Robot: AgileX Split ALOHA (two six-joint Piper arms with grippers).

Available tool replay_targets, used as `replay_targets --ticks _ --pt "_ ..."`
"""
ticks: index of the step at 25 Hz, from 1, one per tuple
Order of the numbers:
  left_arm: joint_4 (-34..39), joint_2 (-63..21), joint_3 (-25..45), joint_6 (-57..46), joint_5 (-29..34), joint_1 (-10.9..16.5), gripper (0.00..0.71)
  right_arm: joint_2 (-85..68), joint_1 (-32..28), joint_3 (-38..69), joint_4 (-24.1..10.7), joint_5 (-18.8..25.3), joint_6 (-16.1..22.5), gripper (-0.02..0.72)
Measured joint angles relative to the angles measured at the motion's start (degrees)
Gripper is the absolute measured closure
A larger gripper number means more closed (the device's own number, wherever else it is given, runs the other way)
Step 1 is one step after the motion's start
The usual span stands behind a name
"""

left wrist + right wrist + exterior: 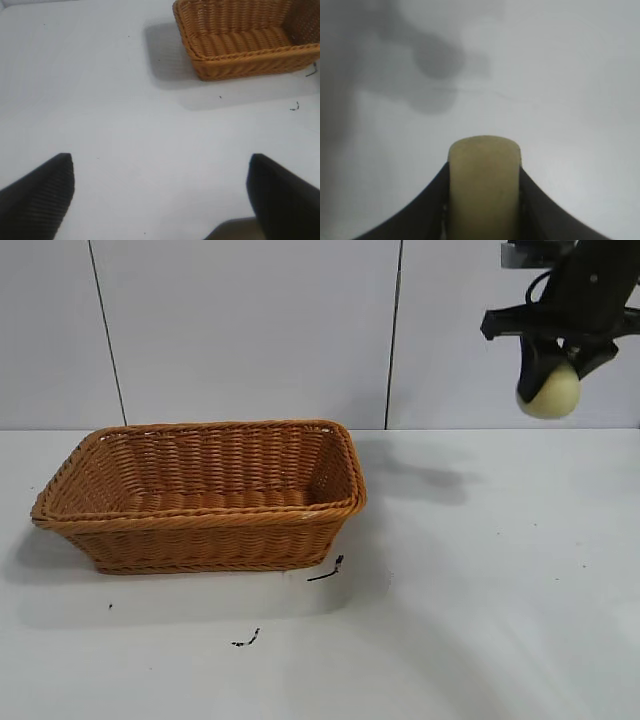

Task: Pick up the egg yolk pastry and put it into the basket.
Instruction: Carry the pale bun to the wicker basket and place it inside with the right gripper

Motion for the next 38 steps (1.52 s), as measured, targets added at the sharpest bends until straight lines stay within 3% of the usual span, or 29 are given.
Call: replay_targets --ticks 8,14,23,29,35,38 --pt "0.0 0.0 0.0 0.0 0.0 0.0 0.014 3.4 8.4 -11.3 -0.4 3.4 0.8 0.496" --pt "0.0 0.0 0.0 0.0 0.0 0.0 0.014 7.3 17.8 -18.2 0.0 3.4 0.8 0.496" --pt "0.0 0.0 0.0 0.0 0.0 0.0 0.014 13.8 29.8 -19.3 0.2 -3.8 0.8 0.496" --pt "0.0 0.0 0.0 0.0 0.0 0.0 0.014 20.8 30.9 -19.4 0.2 -9.3 1.5 0.496" --pt "0.0 0.0 0.0 0.0 0.0 0.0 0.014 25.7 30.8 -19.4 0.4 -10.3 1.6 0.496" --pt "0.0 0.0 0.0 0.0 0.0 0.0 0.014 25.8 30.8 -19.4 0.4 -10.3 1.6 0.416"
